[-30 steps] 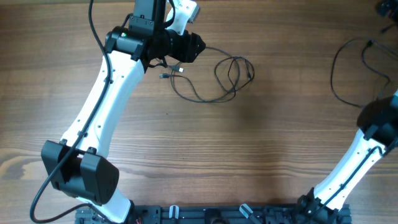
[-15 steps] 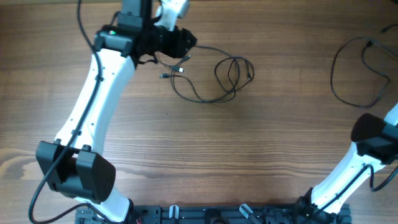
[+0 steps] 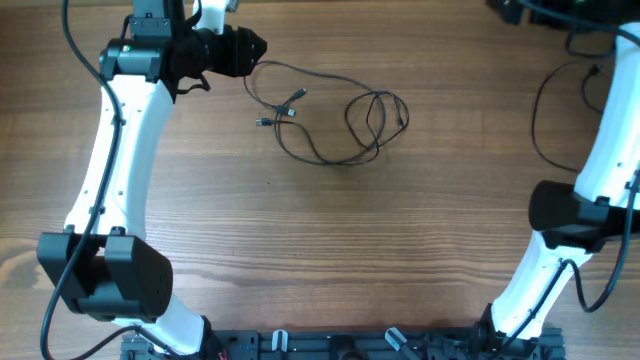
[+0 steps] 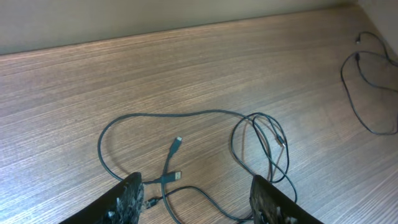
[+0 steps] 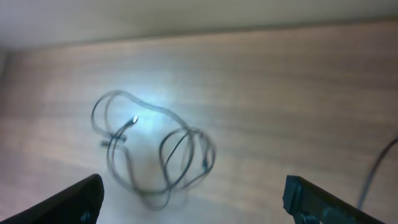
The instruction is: Untangle cables
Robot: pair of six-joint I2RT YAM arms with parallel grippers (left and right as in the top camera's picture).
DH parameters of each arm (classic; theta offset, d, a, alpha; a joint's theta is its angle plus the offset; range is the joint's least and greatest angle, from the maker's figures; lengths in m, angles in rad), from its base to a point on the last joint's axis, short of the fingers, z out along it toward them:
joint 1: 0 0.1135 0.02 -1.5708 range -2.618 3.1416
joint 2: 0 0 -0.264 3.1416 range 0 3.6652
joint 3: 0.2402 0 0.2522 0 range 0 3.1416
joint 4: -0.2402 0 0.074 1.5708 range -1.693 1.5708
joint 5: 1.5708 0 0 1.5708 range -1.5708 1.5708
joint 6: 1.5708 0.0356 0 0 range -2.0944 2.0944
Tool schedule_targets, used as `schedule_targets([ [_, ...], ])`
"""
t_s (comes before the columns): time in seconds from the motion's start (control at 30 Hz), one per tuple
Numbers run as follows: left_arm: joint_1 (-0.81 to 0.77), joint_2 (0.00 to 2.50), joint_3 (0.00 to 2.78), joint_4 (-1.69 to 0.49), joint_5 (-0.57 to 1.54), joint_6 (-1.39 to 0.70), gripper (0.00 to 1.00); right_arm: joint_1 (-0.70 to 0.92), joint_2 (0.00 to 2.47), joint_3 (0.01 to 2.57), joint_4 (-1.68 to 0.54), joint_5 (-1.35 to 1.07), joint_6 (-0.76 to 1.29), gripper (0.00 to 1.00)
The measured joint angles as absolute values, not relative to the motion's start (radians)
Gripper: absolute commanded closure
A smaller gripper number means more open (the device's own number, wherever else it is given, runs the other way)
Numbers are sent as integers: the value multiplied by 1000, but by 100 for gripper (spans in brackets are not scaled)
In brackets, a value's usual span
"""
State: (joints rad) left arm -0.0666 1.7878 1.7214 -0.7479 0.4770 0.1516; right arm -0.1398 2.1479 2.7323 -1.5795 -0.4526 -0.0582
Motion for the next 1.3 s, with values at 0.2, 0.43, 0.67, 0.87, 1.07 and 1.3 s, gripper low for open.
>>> schedule_targets([
  [0.2,-66,1788,1721,-748,480,152,43,-78,2148,2732,-1609,-415,-39,1],
  [0.43,-66,1786,1721,-748,480,152,43,49,2148,2732,-1609,-328,1,0],
  [0.67,-66,1765,1721,-748,480,152,43,152,2144,2698,-1608,-277,26,1],
  [0.87,-66,1725,1721,-748,480,152,43,177,2141,2507,-1611,-230,38,1],
  [1.07,-58,1686,1721,-748,481,152,43,199,2141,2422,-1612,-169,41,0],
  [1.3,-46,1673,1721,-749,480,152,43,218,2068,2325,-1608,-143,42,0],
])
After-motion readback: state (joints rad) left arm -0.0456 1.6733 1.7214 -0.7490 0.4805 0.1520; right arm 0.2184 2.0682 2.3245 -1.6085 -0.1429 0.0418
